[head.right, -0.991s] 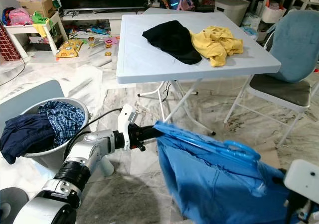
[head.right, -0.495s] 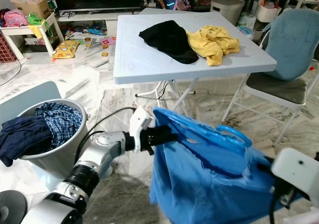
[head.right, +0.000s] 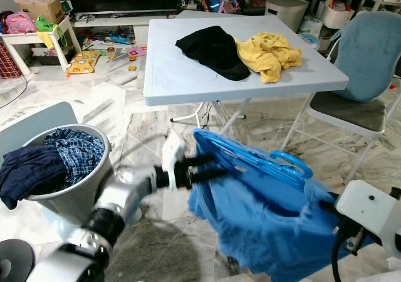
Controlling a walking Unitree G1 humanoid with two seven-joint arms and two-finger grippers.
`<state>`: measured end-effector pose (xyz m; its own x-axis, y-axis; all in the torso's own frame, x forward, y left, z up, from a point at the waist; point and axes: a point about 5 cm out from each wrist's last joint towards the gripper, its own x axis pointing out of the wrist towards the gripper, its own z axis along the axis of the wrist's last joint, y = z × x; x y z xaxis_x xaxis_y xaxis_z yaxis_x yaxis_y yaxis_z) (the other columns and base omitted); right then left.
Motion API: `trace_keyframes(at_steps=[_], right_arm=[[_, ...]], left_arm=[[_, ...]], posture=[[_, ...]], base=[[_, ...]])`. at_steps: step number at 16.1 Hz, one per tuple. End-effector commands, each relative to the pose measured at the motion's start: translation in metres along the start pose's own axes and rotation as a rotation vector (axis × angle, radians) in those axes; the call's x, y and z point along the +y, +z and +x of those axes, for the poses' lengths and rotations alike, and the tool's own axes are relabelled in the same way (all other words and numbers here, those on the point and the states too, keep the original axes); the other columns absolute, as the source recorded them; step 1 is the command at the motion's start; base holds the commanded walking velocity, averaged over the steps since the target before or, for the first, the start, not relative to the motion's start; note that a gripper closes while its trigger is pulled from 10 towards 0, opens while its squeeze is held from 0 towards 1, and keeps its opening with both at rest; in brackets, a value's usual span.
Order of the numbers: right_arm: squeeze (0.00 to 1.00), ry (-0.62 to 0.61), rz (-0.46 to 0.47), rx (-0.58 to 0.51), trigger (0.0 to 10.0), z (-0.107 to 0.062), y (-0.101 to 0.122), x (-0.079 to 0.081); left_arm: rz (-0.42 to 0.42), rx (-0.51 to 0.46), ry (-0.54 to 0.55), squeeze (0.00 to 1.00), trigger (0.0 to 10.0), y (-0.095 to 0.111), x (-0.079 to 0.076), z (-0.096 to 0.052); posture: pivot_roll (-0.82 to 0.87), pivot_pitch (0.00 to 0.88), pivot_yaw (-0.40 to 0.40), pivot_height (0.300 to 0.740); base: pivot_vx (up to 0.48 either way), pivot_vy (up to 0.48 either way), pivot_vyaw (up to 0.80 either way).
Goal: Hang hanger
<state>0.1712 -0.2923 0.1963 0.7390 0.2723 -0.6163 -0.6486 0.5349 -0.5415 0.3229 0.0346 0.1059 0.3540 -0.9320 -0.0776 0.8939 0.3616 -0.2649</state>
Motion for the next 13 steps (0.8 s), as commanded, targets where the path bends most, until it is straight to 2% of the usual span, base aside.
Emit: trace_keyframes(at_steps=[1, 2, 3, 4, 7, 8, 9, 11, 12, 13], right_arm=[[0.0, -0.045, -0.015, -0.001, 10.0, -0.004, 0.002, -0.007], [0.0, -0.048, -0.014, -0.003, 10.0, -0.003, 0.003, -0.008], [0.0, -0.047, -0.015, -0.007, 10.0, -0.001, 0.004, -0.007], [0.0, -0.04, -0.013, -0.014, 10.0, -0.001, 0.006, -0.006], [0.0, 0.022, -0.005, -0.014, 10.0, -0.008, 0.008, -0.002], [0.0, 0.035, 0.005, -0.005, 10.0, -0.015, 0.006, -0.003], [0.0, 0.035, 0.005, -0.005, 10.0, -0.016, 0.006, -0.004], [0.0, 0.032, 0.022, -0.001, 10.0, -0.02, 0.006, -0.007], [0.0, 0.053, 0.03, -0.014, 10.0, -0.021, 0.009, -0.004], [0.0, 0.069, 0.034, -0.025, 10.0, -0.021, 0.011, -0.002]], left_arm=[[0.04, -0.015, -0.013, 1.0, 10.0, 0.008, 0.0, 0.001], [0.084, -0.018, -0.019, 1.0, 10.0, 0.009, -0.002, 0.002], [0.171, -0.029, 0.003, 1.0, 10.0, 0.012, -0.004, 0.002], [0.2, -0.027, 0.047, 1.0, 10.0, 0.011, -0.002, 0.003], [0.238, 0.007, 0.208, 1.0, 10.0, 0.008, 0.015, -0.004], [0.267, 0.046, 0.266, 1.0, 10.0, 0.006, 0.023, -0.01], [0.273, 0.051, 0.275, 1.0, 10.0, 0.006, 0.025, -0.011], [0.293, 0.065, 0.388, 1.0, 10.0, 0.008, 0.035, -0.017], [0.289, 0.076, 0.412, 0.71, 10.0, 0.007, 0.038, -0.017], [0.284, 0.081, 0.421, 0.0, 8.4, 0.007, 0.039, -0.017]], posture=[[-0.09, 0.0, -0.021, 0.74], [-0.09, 0.0, -0.02, 0.74], [-0.08, 0.0, -0.02, 0.74], [-0.08, 0.0, -0.02, 0.74], [-0.09, 0.0, -0.023, 0.74], [-0.09, 0.0, -0.02, 0.74], [-0.09, 0.0, -0.02, 0.74], [-0.09, 0.0, -0.017, 0.74], [-0.09, 0.0, -0.017, 0.74], [-0.1, 0.0, -0.017, 0.74]], base=[[0.0, 0.0, 0.0], [0.0, 0.0, 0.0], [0.0, 0.0, 0.0], [0.0, 0.0, 0.0], [0.0, 0.0, 0.0], [0.0, 0.0, 0.0], [0.0, 0.0, 0.0], [0.0, 0.0, 0.0], [0.0, 0.0, 0.0], [0.0, 0.0, 0.0]])
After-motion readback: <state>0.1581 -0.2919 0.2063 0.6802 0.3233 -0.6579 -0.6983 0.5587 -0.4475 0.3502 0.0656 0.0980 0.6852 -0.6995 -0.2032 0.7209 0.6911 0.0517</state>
